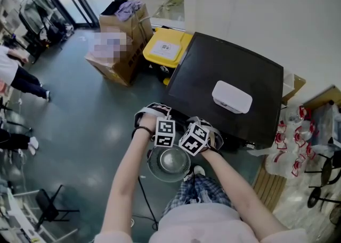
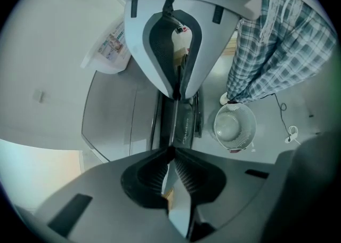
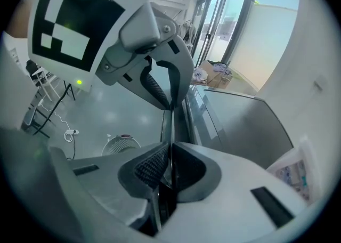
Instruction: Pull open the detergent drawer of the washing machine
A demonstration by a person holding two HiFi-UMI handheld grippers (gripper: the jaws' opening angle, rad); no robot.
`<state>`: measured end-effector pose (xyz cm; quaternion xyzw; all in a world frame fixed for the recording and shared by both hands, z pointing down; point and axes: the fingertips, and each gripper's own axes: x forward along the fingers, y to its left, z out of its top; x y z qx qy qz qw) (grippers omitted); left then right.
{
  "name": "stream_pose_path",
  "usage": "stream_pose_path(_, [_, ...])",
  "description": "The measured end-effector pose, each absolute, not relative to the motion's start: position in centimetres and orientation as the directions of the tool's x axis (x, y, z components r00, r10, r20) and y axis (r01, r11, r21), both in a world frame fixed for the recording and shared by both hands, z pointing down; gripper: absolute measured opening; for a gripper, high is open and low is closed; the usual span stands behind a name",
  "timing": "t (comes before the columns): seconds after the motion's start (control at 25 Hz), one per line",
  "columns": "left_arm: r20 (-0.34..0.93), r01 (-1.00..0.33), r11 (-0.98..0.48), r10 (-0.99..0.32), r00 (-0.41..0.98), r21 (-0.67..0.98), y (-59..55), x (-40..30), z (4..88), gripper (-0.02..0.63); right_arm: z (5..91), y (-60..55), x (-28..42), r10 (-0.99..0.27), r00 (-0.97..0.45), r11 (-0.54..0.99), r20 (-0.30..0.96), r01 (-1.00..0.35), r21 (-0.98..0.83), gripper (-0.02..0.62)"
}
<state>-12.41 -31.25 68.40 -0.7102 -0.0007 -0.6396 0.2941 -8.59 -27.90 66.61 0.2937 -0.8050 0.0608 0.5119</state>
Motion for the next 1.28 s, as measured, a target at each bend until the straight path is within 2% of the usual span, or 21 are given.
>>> stream_pose_path(0.44, [0.923,0.389,-0.837,-0.339,0.184,-0.385,-28.0,-14.3,68.7,0.058,66.8,-24.6,-10.6,-0.342,-0.397,0.845,0.852,-0.526,0.095,0.048])
stream_pose_path(1.28, [0.937,0.374,-0.859,-0.315,0.152,-0.35,-20.3,-18.7,69.4,0.057,67.6,-16.7,-15.0,-0.22,-0.488,0.891,0.844,-0.453,-0.03,0.046])
